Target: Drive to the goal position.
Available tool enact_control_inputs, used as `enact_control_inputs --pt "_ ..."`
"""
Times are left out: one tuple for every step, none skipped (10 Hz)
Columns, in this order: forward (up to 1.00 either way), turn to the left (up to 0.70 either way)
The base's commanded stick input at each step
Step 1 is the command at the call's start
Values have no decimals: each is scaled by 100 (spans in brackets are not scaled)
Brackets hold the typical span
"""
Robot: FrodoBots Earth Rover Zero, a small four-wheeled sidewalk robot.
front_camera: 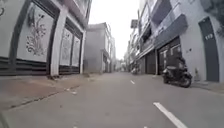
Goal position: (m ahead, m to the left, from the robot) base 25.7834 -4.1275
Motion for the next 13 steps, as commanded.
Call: enact_control_inputs --pt "85 0" --pt "85 0" --pt "85 0" --pt "85 0" --pt "85 0" --pt "85 0" --pt "85 0" --pt "85 0" --pt "85 0" --pt "85 0" --pt "85 0" --pt "85 0" --pt "85 0"
